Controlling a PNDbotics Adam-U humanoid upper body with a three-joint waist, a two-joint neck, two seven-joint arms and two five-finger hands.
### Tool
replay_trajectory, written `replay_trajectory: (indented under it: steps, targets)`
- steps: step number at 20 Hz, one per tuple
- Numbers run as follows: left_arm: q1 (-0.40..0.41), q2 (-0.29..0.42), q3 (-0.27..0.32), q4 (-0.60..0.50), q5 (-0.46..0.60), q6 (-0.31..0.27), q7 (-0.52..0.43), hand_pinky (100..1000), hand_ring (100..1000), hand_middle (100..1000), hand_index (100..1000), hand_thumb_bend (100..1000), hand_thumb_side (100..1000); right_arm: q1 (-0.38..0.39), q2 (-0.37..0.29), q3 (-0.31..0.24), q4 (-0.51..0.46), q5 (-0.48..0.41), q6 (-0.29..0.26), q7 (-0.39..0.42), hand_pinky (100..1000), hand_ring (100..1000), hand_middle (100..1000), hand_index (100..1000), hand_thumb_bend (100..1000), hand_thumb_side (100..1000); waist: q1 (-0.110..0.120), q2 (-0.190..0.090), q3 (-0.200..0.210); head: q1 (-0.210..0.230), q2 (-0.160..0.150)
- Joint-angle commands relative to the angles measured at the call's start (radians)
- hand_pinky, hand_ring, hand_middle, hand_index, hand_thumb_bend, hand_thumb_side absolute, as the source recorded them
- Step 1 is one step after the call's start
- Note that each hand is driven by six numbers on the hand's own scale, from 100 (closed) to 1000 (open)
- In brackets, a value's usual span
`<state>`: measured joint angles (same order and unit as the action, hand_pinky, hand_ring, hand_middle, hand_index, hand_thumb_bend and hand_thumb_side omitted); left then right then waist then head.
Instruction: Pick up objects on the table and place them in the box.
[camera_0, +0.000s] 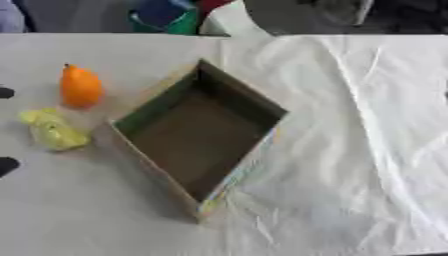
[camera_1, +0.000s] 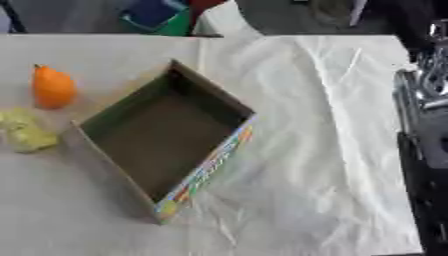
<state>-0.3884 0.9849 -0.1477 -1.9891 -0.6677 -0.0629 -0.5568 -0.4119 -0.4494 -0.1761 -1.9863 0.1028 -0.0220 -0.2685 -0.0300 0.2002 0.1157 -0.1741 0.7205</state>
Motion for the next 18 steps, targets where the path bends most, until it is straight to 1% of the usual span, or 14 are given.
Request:
replay_trajectory:
  steps: [1, 4, 7, 12, 18]
  targets:
    - [-0.033, 0.023, -0.013, -0.011, -0.025, 0.007, 0.004, 696, 865, 841, 970, 546, 770, -0.008, -0.013, 0.0, -0.014, -0.007, -0.001, 0.005, 744, 676, 483, 778, 100, 450, 0.001, -0.018, -0.003, -0.002, -0.003]
    - [-0.057, 0.021, -0.034, -0.011, -0.035, 0.008, -0.009, 693, 863, 840, 969, 570, 773, -0.011, -0.013, 0.002, -0.014, -0.007, -0.001, 0.007, 743, 676, 483, 777, 100, 448, -0.001, -0.018, -0.007, -0.007, -0.003]
    - [-0.079, 0.015, -0.051, -0.011, -0.029, 0.01, -0.039, 693, 862, 839, 967, 565, 781, -0.012, -0.012, 0.003, -0.014, -0.007, -0.001, 0.008, 743, 676, 483, 777, 100, 448, -0.003, -0.017, -0.011, -0.006, -0.005]
    - [-0.114, -0.004, -0.07, -0.005, -0.025, 0.037, -0.097, 694, 863, 839, 963, 559, 790, -0.014, -0.009, 0.005, -0.014, -0.007, -0.001, 0.009, 743, 675, 482, 777, 100, 448, -0.006, -0.017, -0.01, 0.0, -0.009]
    - [-0.162, -0.039, -0.093, 0.087, -0.036, 0.045, -0.126, 690, 859, 835, 956, 511, 762, -0.015, -0.005, 0.007, -0.014, -0.008, 0.002, 0.012, 744, 675, 480, 777, 100, 448, -0.007, -0.014, -0.001, 0.004, -0.015]
